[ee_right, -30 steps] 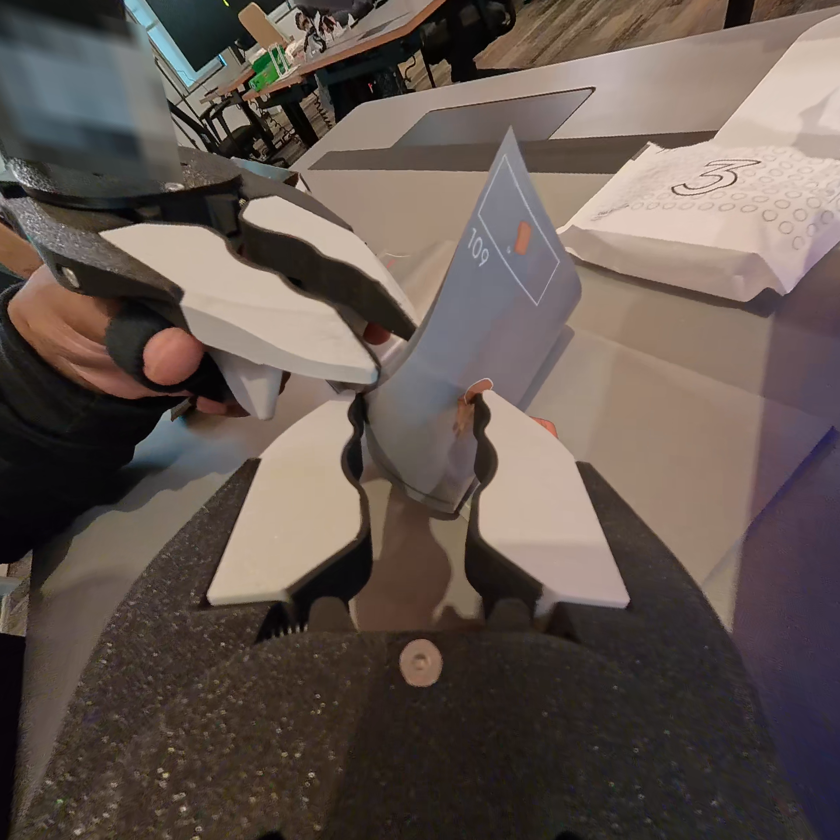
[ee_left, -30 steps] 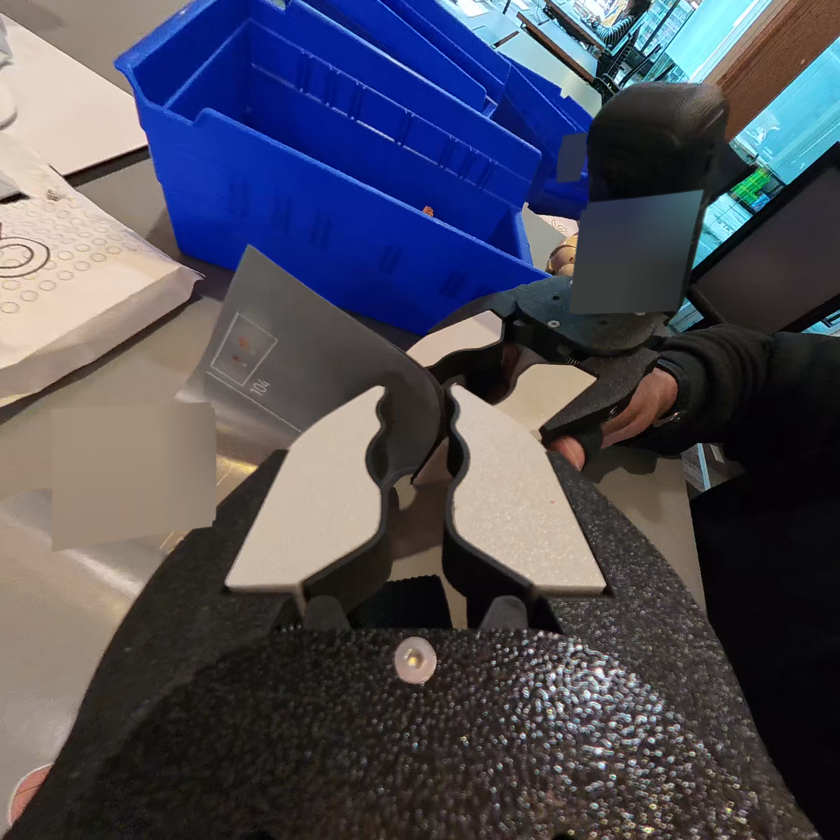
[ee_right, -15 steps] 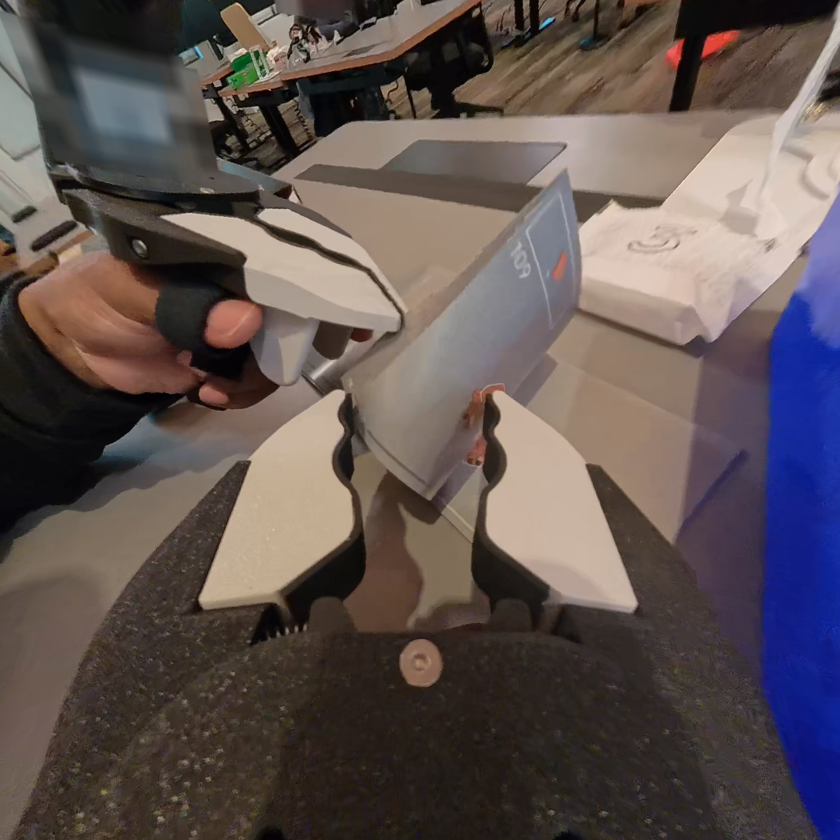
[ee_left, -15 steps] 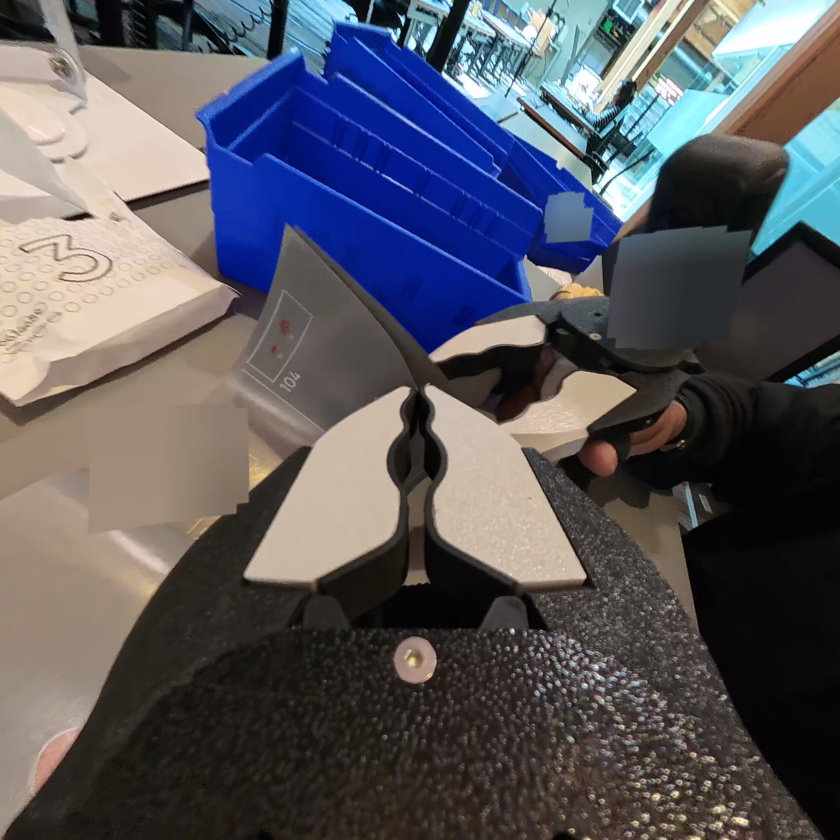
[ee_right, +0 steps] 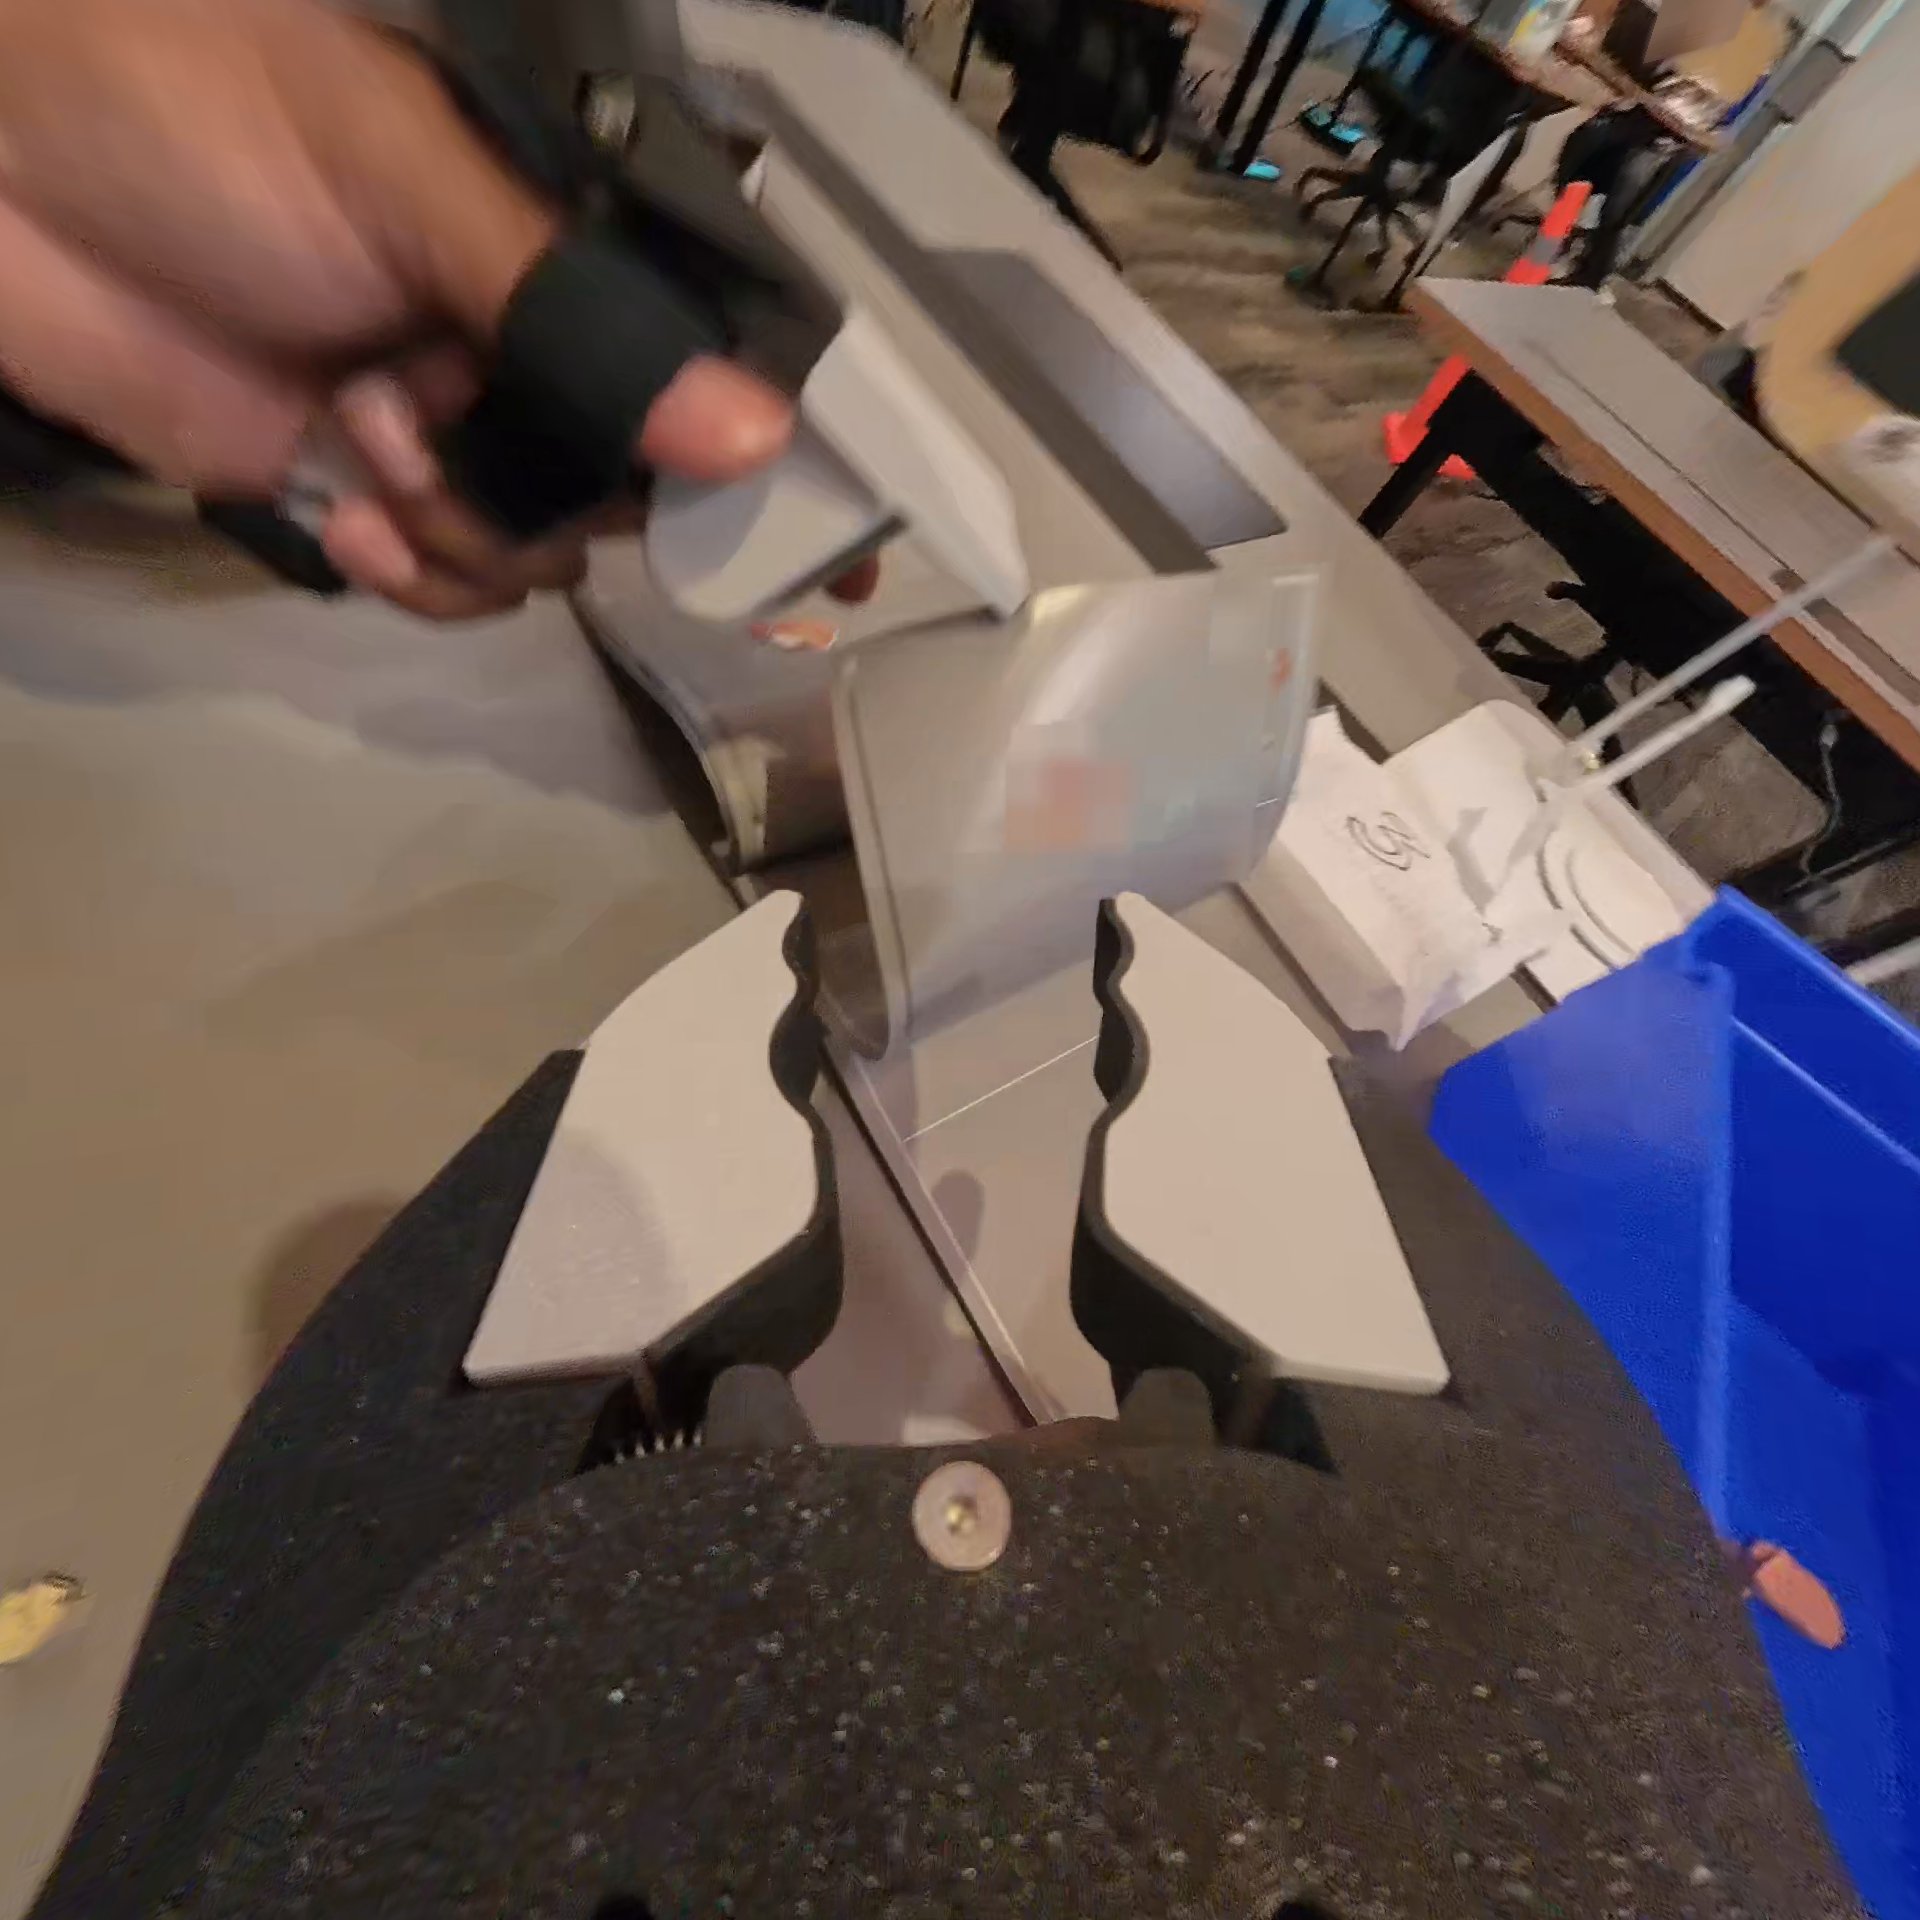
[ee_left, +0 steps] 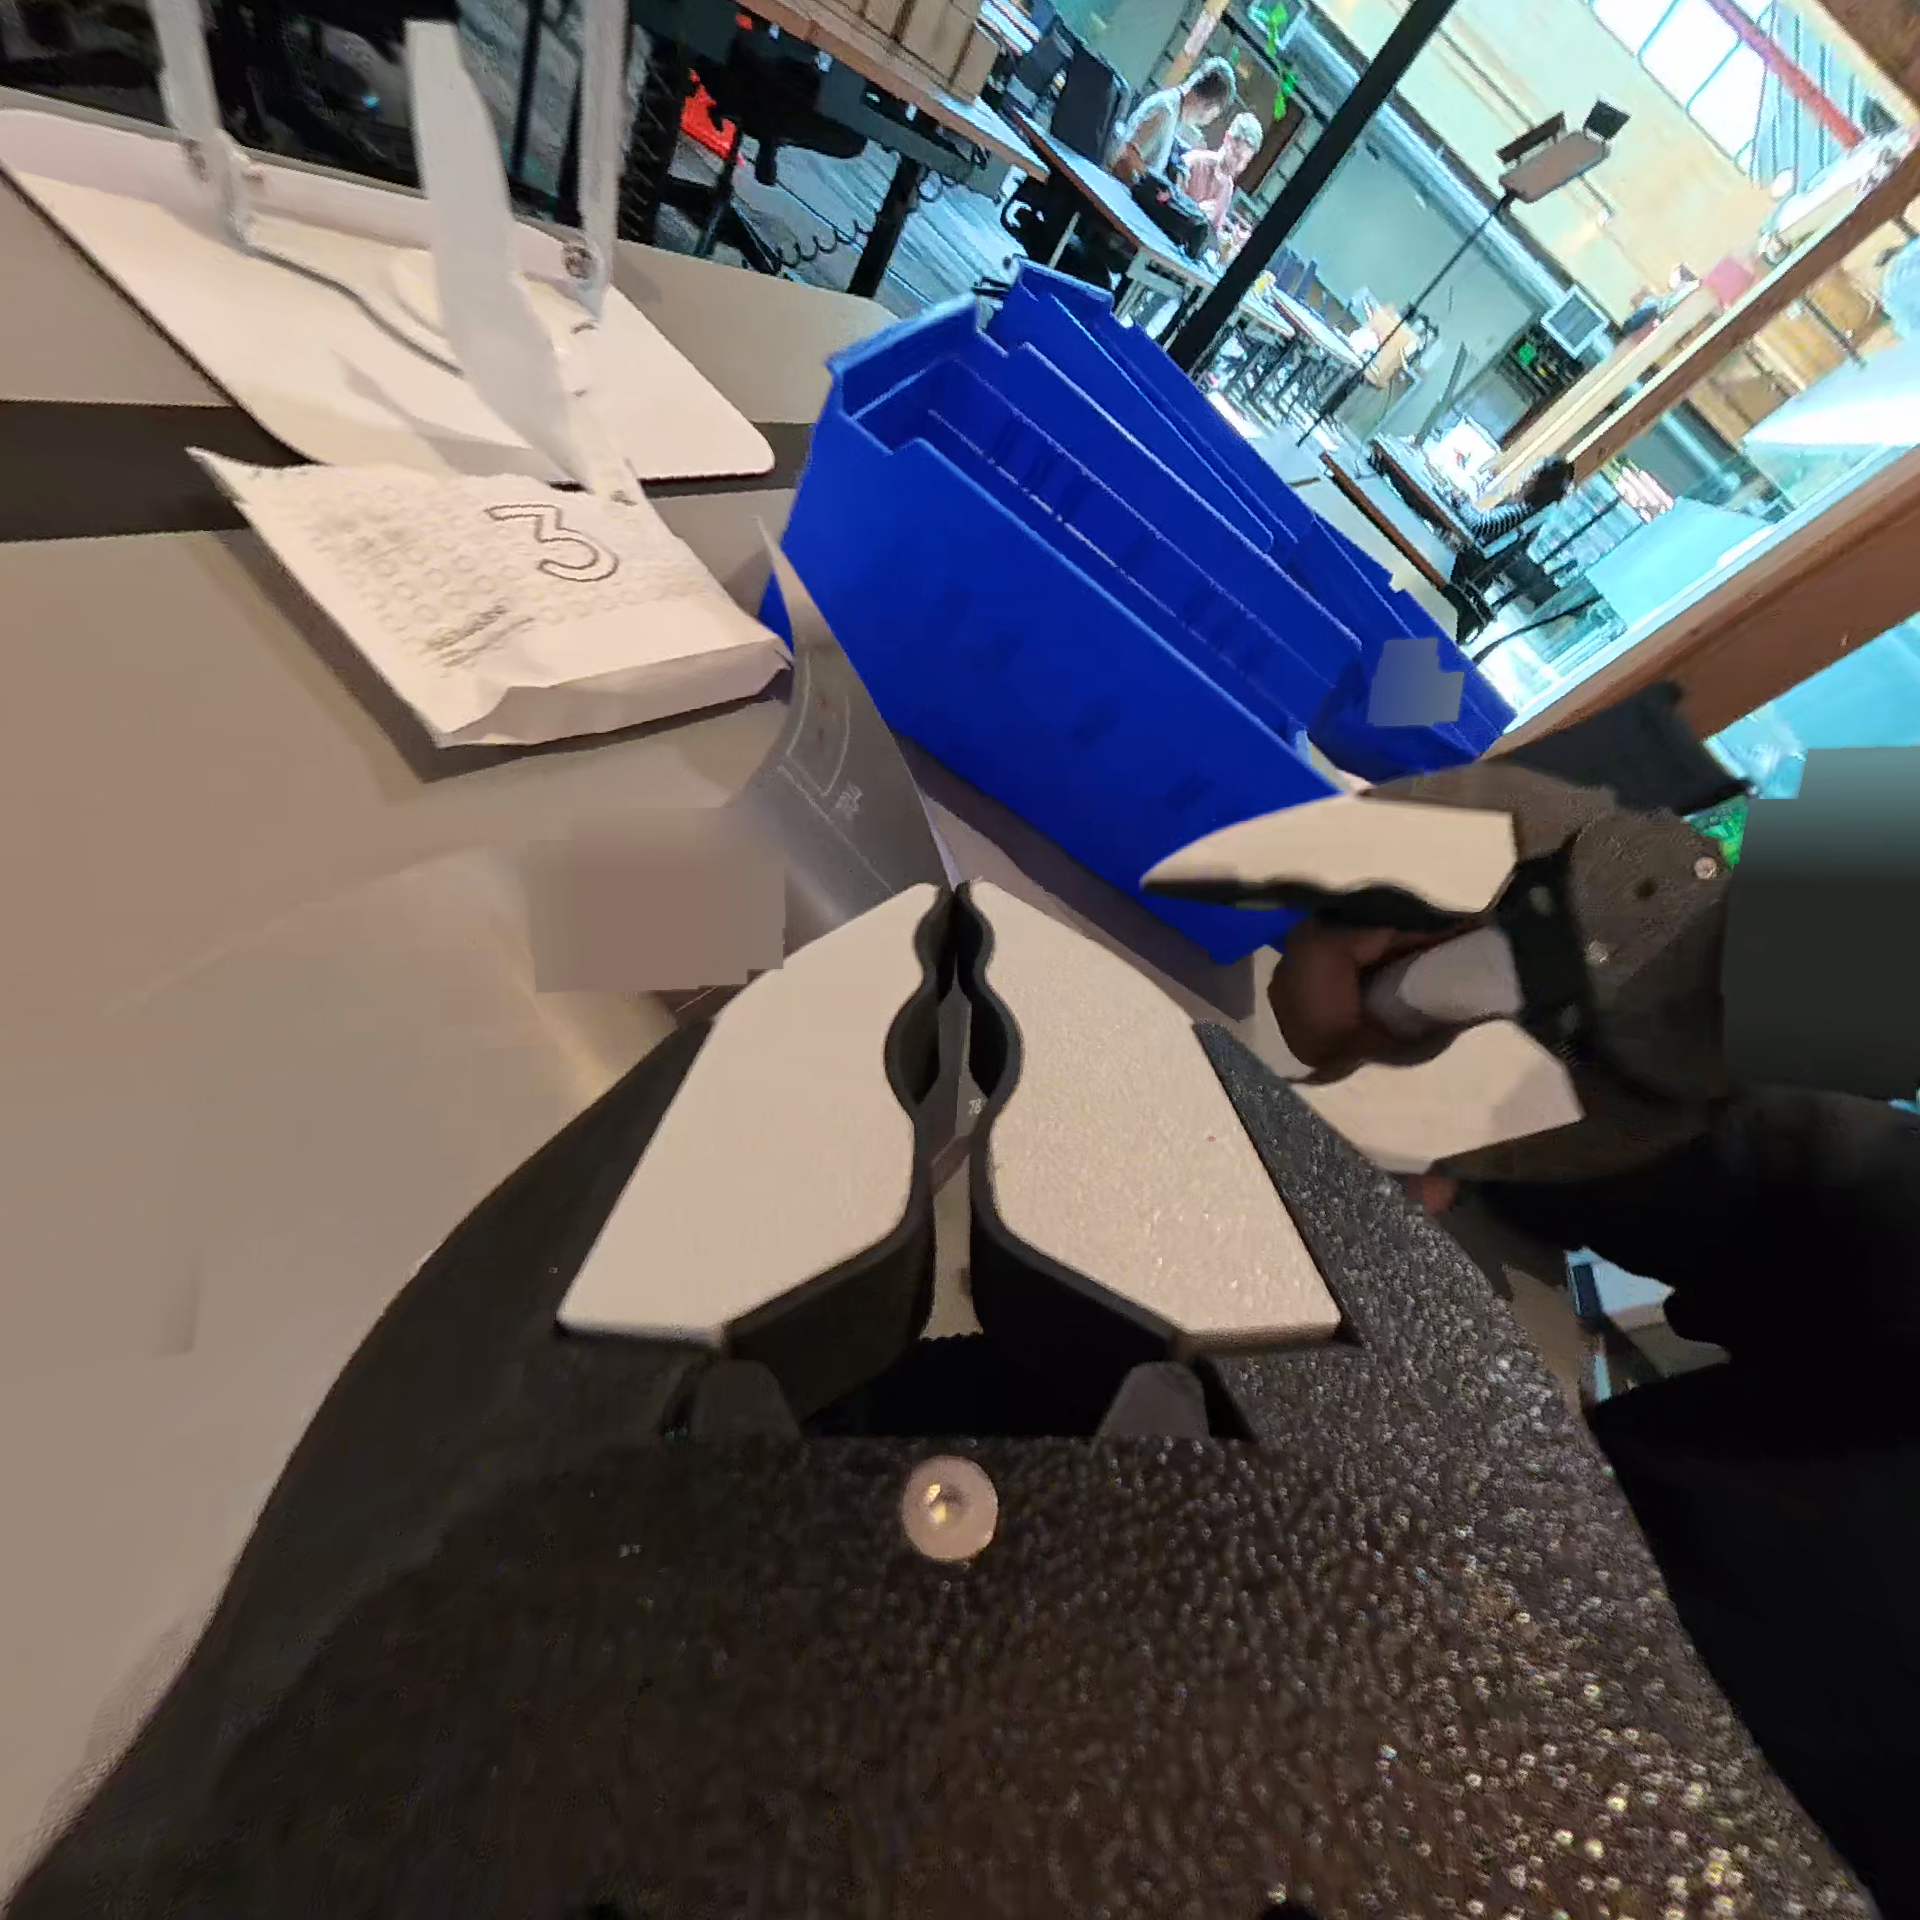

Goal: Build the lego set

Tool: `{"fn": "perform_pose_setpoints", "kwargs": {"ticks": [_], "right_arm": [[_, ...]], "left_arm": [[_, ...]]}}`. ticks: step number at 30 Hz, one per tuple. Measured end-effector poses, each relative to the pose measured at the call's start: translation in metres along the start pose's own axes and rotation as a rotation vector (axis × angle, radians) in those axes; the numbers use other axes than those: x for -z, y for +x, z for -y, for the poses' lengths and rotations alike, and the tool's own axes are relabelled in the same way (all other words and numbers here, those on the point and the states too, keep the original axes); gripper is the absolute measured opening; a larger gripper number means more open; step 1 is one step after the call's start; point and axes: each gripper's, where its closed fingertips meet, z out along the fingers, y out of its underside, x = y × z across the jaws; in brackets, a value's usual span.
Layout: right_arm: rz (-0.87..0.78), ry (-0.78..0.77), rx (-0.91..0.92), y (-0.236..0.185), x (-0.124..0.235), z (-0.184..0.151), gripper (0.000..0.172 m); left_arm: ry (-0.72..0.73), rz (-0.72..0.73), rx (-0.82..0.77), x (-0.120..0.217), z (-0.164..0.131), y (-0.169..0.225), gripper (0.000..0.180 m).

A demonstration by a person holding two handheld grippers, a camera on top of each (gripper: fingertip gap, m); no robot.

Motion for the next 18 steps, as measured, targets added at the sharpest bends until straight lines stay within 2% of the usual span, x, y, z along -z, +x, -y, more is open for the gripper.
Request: {"fn": "perform_pose_setpoints", "kwargs": {"ticks": [5,10,14,18], "right_arm": [[-0.013,-0.085,0.228,-0.016,-0.023,-0.01,0.045],[-0.017,-0.151,0.356,-0.028,-0.041,-0.012,0.039],[-0.127,-0.168,0.478,-0.022,-0.05,-0.005,0.021],[-0.165,-0.174,0.578,-0.022,-0.056,0.001,0.01]], "left_arm": [[0.029,0.035,0.023,0.023,-0.002,-0.014,0.0],[0.053,0.052,0.043,0.041,0.0,-0.024,0.0],[0.072,0.07,0.056,0.052,0.002,-0.029,0.0],[0.081,0.102,0.053,0.061,0.003,-0.036,0.0]]}}
